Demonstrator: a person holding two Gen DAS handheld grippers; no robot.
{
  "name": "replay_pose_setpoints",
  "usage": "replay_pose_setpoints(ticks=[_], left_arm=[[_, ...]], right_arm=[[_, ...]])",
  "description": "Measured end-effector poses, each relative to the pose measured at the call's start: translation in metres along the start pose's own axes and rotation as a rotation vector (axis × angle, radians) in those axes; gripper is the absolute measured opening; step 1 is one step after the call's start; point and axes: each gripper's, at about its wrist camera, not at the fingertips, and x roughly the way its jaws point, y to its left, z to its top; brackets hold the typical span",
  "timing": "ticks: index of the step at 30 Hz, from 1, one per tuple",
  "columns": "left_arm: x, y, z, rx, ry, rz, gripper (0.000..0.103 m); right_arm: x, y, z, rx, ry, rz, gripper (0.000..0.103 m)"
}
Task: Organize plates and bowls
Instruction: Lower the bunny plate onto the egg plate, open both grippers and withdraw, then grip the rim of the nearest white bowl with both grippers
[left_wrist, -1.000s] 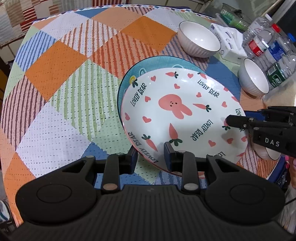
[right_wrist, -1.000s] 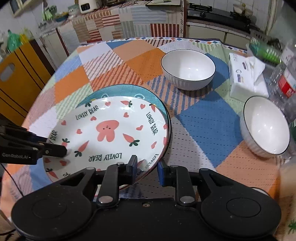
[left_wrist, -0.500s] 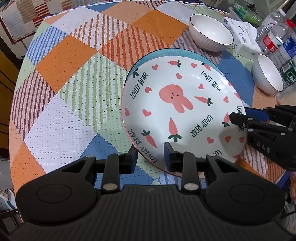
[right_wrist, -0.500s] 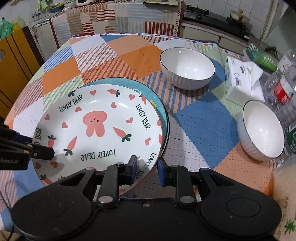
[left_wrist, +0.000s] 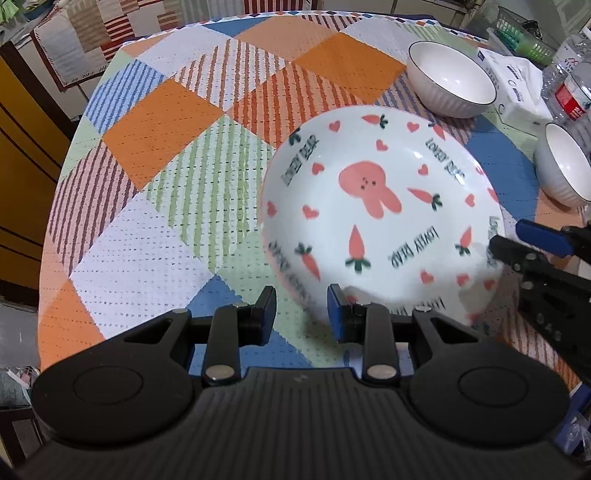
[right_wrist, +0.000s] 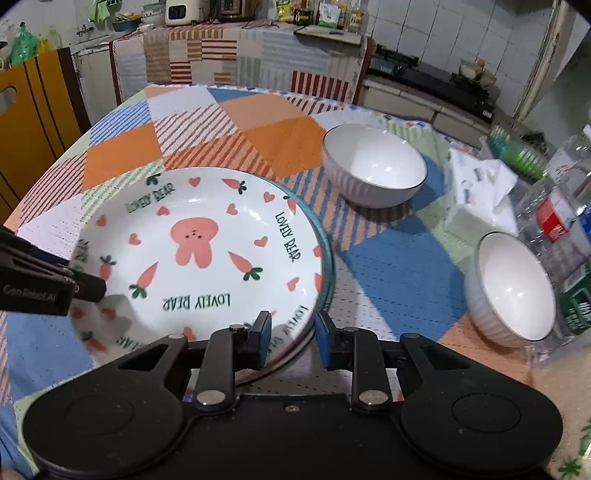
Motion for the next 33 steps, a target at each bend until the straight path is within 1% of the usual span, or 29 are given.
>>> replay_pose_setpoints(ticks=[4, 8, 11, 13, 15, 18, 20, 22, 24, 26, 28, 29, 33], left_arm=[[-0.021, -0.008, -0.010, 0.017, -0.012, 0.006, 0.029], [-0.049, -0.020, -0.023, 0.049, -0.033, -0.014, 0.029], [-0.076, -0.030, -0.033, 0.071, -0.067, -0.023, 0.029], [-0.094, -0.036, -0.039, 0.073, -0.076, -0.028, 0.030], [-0.109, -0.042, -0.043, 0.070, -0.084, -0.045, 0.030], [-0.128, -0.057, -0.048, 0.079, -0.101, -0.068, 0.035], [-0.134, -0.072, -0.051, 0.101, -0.113, -0.079, 0.039], [-0.136, -0.090, -0.052, 0.128, -0.133, -0.104, 0.044], [-0.131, -0.107, -0.053, 0.156, -0.142, -0.121, 0.047], [-0.123, -0.124, -0.055, 0.180, -0.152, -0.124, 0.049], [-0.111, -0.139, -0.058, 0.204, -0.156, -0.141, 0.055], [-0.104, -0.145, -0.058, 0.206, -0.154, -0.155, 0.056], [-0.077, -0.167, -0.060, 0.209, -0.147, -0.203, 0.063]], right_arm=[[-0.020, -0.004, -0.001, -0.002, -0.023, 0.017, 0.031], [-0.046, -0.009, -0.008, -0.008, -0.052, 0.057, 0.035], [-0.067, -0.016, -0.015, 0.007, -0.068, 0.107, 0.042], [-0.083, -0.020, -0.023, 0.008, -0.086, 0.140, 0.048], [-0.100, -0.027, -0.034, 0.011, -0.115, 0.172, 0.062], [-0.123, -0.045, -0.058, -0.001, -0.163, 0.218, 0.069], [-0.131, -0.056, -0.074, -0.025, -0.167, 0.232, 0.071], [-0.132, -0.069, -0.091, -0.050, -0.160, 0.234, 0.076], [-0.129, -0.080, -0.108, -0.042, -0.146, 0.213, 0.084], [-0.124, -0.090, -0.121, -0.014, -0.123, 0.198, 0.084], [-0.118, -0.098, -0.132, 0.025, -0.100, 0.187, 0.085], [-0.114, -0.100, -0.136, 0.037, -0.086, 0.180, 0.085], [-0.101, -0.102, -0.150, 0.012, -0.040, 0.146, 0.085]])
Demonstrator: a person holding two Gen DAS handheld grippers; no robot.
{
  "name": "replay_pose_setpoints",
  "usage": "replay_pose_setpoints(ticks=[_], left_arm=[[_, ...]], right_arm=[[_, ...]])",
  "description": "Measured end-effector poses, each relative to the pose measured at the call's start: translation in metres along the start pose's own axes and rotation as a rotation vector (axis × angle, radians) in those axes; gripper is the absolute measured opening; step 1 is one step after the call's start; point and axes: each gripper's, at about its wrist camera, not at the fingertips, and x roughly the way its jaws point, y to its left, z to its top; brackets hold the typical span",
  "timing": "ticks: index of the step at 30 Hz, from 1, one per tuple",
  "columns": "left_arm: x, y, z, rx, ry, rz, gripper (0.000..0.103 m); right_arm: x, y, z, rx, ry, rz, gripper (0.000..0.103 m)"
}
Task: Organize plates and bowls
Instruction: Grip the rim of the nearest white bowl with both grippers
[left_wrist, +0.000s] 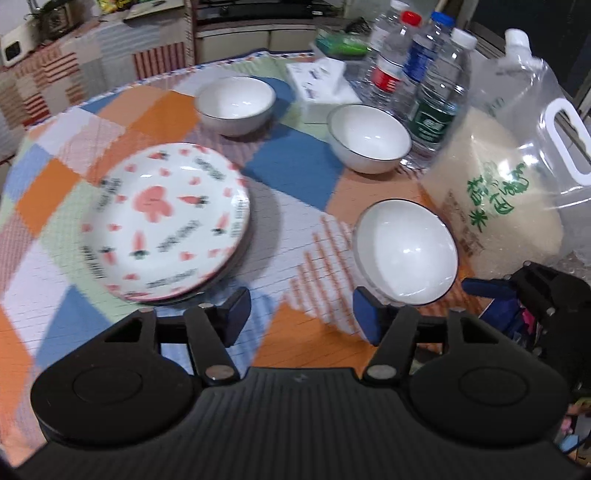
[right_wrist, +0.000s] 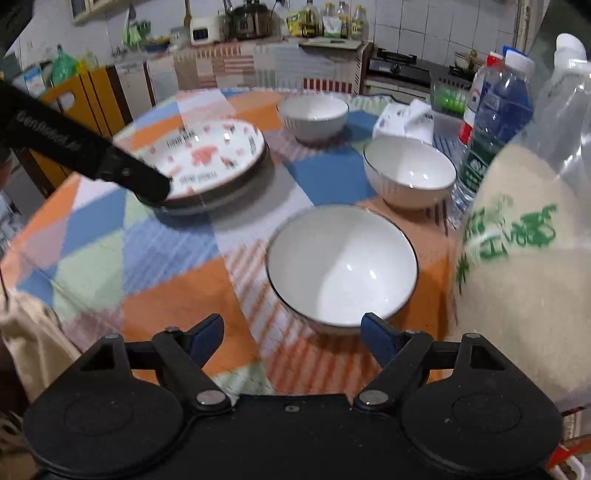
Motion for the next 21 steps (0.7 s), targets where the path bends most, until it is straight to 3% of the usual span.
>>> replay_pose_setpoints(ticks=[5, 7, 11, 14, 16, 21], left_arm=[[0.039, -0.019, 0.001, 0.029, 0.023, -0.048, 0.063], [0.057, -0.029, -0.001, 0.028, 0.050, -0.053, 0.063], [0.082, -0.038, -0.003, -0.015, 0.058, -0.087, 0.064], [0.092, -0.044, -0.003, -0.022, 0.041, -0.093, 0.056], [0.096, -0.043, -0.001, -0.046, 0.054, -0.123, 0.025], [0.099, -0.036, -0.001, -0.062, 0.092, -0.150, 0.019]], right_arm=[[0.028, -0.013, -0.006, 0.021, 0.055, -0.028, 0.085], [0.040, -0.011, -0.008, -0.049, 0.115, -0.064, 0.084], [0.053, -0.017, -0.007, -0.022, 0.083, -0.071, 0.084], [0.061, -0.022, -0.002, -0.014, 0.057, -0.079, 0.084], [0.065, -0.020, -0.001, -0.024, 0.046, -0.082, 0.085], [0.070, -0.016, -0.006, -0.053, -0.018, -0.109, 0.087]])
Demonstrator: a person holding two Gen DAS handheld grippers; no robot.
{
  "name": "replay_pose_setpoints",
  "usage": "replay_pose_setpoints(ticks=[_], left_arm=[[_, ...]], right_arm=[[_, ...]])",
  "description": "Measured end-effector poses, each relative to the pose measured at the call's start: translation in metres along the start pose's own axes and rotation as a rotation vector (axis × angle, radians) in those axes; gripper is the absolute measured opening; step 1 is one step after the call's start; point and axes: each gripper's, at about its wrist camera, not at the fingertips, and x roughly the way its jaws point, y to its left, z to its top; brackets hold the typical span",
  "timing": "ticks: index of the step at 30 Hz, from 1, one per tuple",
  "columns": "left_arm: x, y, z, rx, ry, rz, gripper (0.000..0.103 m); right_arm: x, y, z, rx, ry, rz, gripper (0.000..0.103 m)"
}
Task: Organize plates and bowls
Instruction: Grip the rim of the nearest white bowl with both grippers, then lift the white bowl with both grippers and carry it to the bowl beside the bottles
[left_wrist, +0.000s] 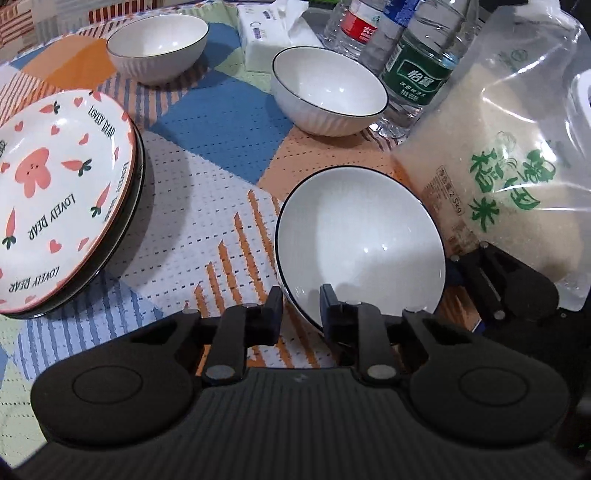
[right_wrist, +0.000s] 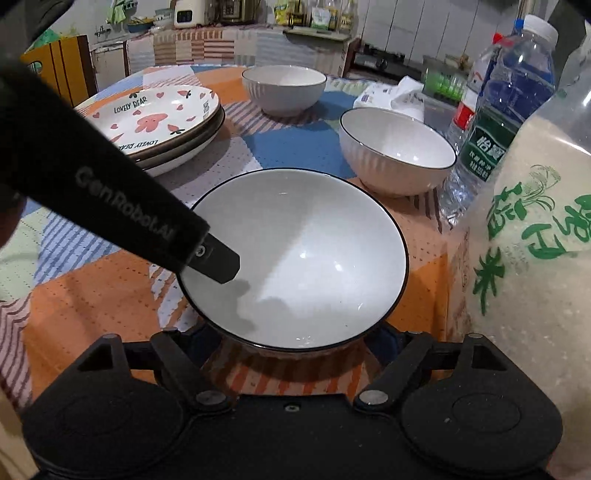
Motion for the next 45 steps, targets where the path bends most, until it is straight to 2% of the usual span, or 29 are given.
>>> replay_pose_setpoints(ticks=[2, 8, 18, 24, 30, 37, 40, 45], left_arm=[[-0.002, 0.007, 0.001, -0.040, 0.015, -0.012, 0.018], [-0.025, 0.026, -0.002, -0.099, 0.031, -0.012, 0.018], [-0.071, 0.064, -0.022, -0.131, 0.030, 0.020, 0.020], [-0.075, 0.080, -0.031, -0.148, 0.035, 0.031, 0.020], [-0.069, 0.088, -0.036, -0.140, 0.021, 0.065, 0.020], [-0.059, 0.092, -0.039, -0.132, 0.051, 0.085, 0.020], [-0.060, 0.091, -0.038, -0.124, 0.073, 0.092, 0.021], [-0.078, 0.088, -0.030, -0.093, 0.059, 0.094, 0.023]], right_arm=[[0.001, 0.002, -0.001, -0.011, -0.016, -0.001, 0.087], [-0.007, 0.010, 0.007, 0.010, -0.027, 0.071, 0.087], [-0.023, 0.053, 0.022, -0.109, -0.080, 0.142, 0.087], [-0.017, 0.070, 0.025, -0.141, -0.085, 0.185, 0.087], [-0.009, 0.083, 0.019, -0.141, -0.106, 0.167, 0.087], [0.001, 0.087, 0.016, -0.164, -0.108, 0.162, 0.086], [-0.003, 0.088, 0.014, -0.178, -0.095, 0.154, 0.086], [-0.027, 0.076, 0.006, -0.185, -0.090, 0.157, 0.087]])
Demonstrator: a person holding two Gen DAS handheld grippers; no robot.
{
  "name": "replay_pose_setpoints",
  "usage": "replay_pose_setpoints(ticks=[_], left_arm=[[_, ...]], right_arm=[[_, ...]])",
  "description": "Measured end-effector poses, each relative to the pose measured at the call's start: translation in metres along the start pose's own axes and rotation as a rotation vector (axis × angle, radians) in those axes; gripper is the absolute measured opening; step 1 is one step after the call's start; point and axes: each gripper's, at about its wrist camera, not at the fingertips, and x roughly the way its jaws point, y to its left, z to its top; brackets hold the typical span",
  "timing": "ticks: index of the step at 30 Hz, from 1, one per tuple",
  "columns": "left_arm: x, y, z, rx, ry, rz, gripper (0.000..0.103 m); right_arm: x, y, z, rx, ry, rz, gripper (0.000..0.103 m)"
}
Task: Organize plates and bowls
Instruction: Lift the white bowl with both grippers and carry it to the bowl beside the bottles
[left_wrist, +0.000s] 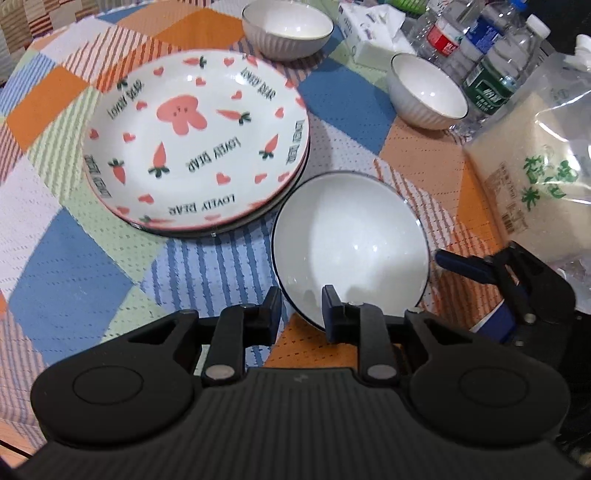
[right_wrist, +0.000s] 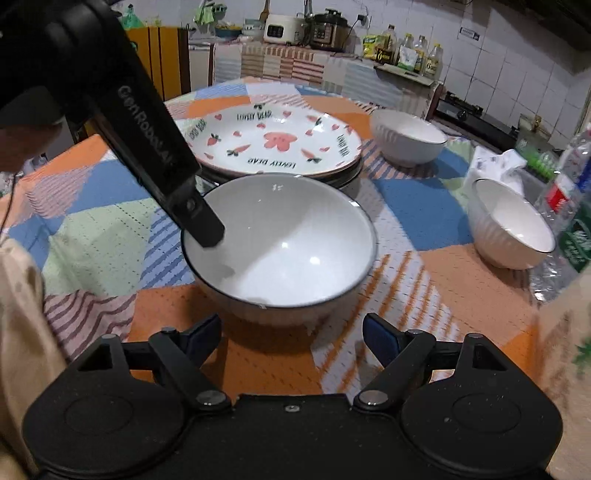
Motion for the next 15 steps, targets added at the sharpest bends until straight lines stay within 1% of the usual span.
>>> replay_pose_setpoints(ticks=[2, 5, 8, 9, 10, 12, 14, 15], left_arm=[[-0.012, -0.003, 0.007, 0.017, -0.029, 0.001, 0.024], [-0.030, -0.012, 0.021, 0.040, -0.082, -0.014, 0.028], [-0.042, -0.023, 0.040, 0.052, -0.154, -0.037, 0.036], [-0.044, -0.026, 0.047, 0.051, -0.179, -0.044, 0.041], [-0.045, -0.030, 0.055, 0.048, -0.204, -0.053, 0.042], [-0.043, -0.034, 0.068, 0.033, -0.237, -0.075, 0.044], [-0.036, -0.039, 0.085, 0.006, -0.255, -0.102, 0.046], [-0.031, -0.041, 0.093, -0.007, -0.257, -0.111, 0.046]], right_arm=[[-0.017, -0.009, -0.002, 0.023, -0.020, 0.006, 0.087], [-0.040, -0.028, 0.001, 0.080, -0.075, 0.000, 0.087], [-0.056, -0.049, 0.008, 0.180, -0.150, -0.021, 0.087], [-0.059, -0.056, 0.010, 0.218, -0.176, -0.027, 0.087], [-0.060, -0.064, 0.012, 0.264, -0.203, -0.034, 0.087], [-0.054, -0.076, 0.018, 0.340, -0.218, -0.061, 0.087], [-0.040, -0.087, 0.025, 0.401, -0.202, -0.092, 0.087], [-0.030, -0.094, 0.029, 0.439, -0.180, -0.108, 0.087]])
